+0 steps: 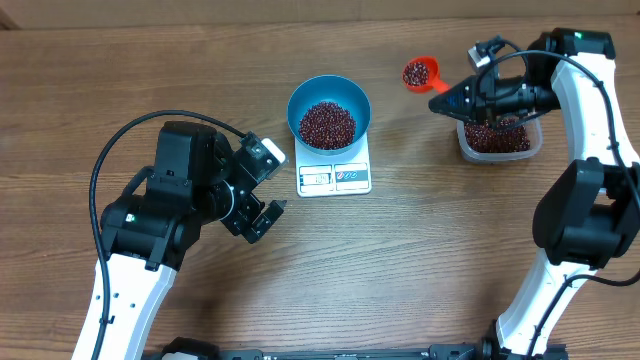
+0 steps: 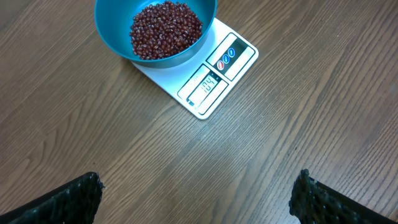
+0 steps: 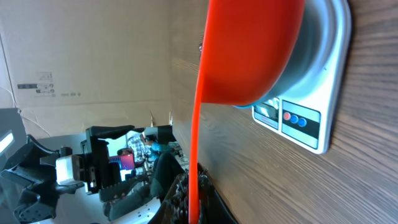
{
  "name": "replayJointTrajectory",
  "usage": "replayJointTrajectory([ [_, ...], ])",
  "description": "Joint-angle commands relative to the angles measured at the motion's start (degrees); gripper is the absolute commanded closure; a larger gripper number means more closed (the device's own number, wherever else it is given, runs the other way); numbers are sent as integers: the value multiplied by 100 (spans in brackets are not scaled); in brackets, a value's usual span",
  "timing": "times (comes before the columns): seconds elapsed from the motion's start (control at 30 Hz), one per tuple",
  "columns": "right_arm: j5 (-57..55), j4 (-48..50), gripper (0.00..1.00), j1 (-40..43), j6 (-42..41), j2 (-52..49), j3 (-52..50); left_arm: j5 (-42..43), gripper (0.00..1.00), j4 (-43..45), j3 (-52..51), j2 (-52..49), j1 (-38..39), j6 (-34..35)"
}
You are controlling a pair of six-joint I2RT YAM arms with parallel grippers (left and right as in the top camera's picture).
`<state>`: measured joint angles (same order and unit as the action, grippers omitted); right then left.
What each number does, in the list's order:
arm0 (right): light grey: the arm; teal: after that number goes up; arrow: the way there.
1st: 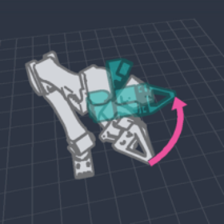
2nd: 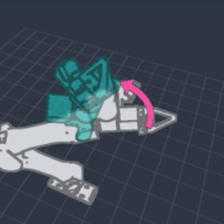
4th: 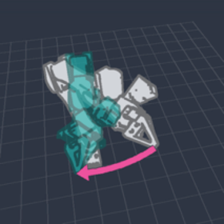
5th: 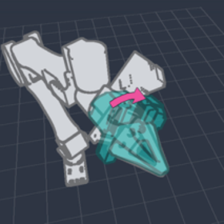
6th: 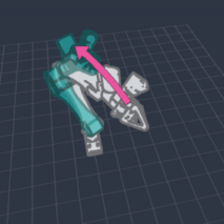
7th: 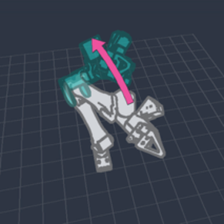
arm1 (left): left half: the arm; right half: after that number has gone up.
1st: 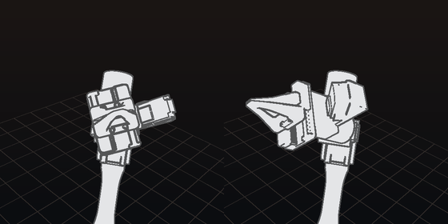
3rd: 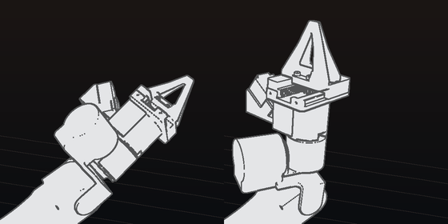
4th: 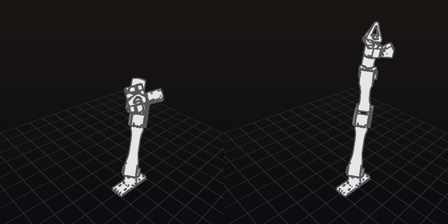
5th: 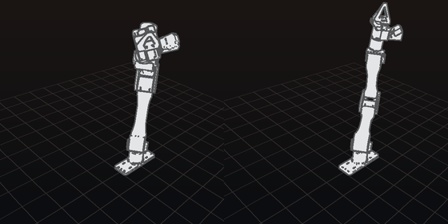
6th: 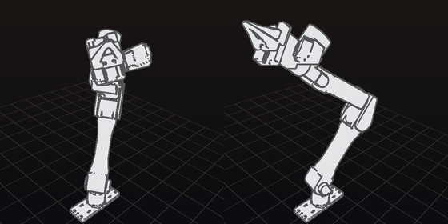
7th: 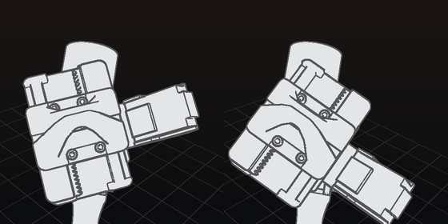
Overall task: Scoop item into bowl and weigh 150g on scale
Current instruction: 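Lift the filled scoop and carry it left toward the teal bowl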
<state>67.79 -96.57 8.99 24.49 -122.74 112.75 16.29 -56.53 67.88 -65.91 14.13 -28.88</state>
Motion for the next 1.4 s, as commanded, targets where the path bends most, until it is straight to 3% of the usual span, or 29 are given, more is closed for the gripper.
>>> replayJointTrajectory([
  [0.0, 195, 94, 96, -157, -328, 199, 435, 0, 0, 20, 129, -11, -24, 61],
  [0.67, -262, 1152, 96, -979, -1665, 197, 595, 0, 0, 20, 129, -11, -24, 61],
  [1.37, -520, 1178, 96, -1204, -1679, 199, 595, 0, 0, 20, 129, -11, -24, 61],
])
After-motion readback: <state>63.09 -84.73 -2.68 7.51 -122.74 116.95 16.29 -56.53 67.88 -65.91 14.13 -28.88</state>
